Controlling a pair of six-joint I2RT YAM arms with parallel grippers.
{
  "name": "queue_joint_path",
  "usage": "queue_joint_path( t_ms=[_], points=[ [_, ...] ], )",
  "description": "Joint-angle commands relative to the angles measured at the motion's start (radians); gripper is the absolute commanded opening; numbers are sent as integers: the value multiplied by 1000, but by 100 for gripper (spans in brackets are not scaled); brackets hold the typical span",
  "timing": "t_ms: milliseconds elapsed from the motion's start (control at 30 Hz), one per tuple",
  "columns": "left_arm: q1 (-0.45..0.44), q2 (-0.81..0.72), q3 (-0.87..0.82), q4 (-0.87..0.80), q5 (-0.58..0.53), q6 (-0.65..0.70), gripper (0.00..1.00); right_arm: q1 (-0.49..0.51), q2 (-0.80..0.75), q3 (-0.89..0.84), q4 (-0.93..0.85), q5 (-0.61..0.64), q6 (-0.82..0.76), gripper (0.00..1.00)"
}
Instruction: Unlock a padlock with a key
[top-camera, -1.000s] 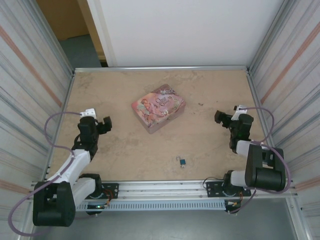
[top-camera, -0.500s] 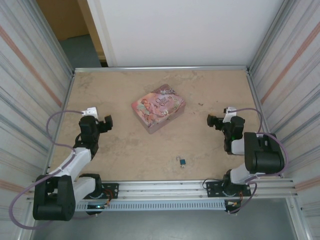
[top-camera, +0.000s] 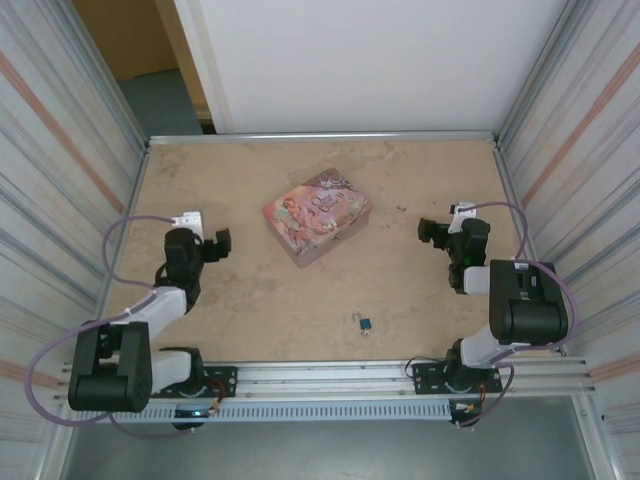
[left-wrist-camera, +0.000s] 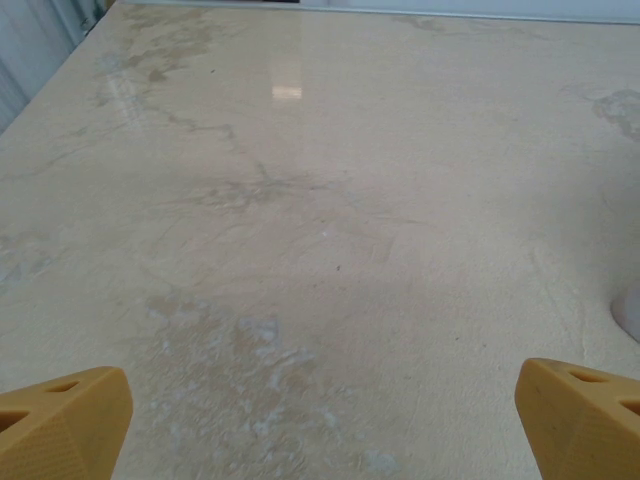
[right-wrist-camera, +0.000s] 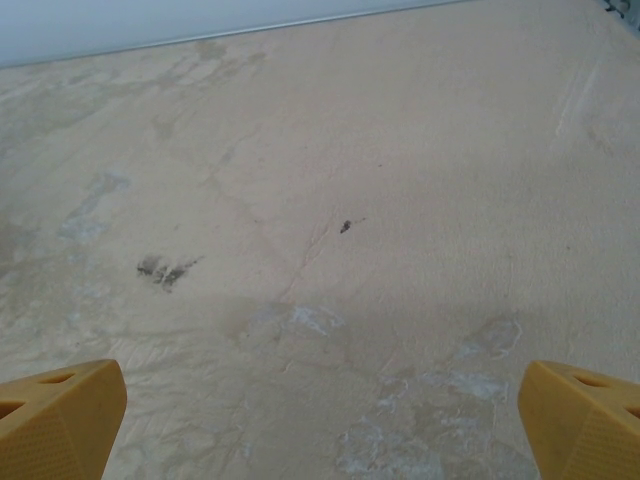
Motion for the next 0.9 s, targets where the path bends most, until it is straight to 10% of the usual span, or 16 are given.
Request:
queue_joint_path(
  t_ms=[0,567,867],
  points=[
    [9,36,-12,158,54,48,99,6,5,6,-12,22,-5,99],
    [19,302,-66,541,78,104,99,6,6,6,-13,22,-5,99],
    [40,304,34,345,73,72,99,9,4,6,-12,24,-5,99]
  ],
)
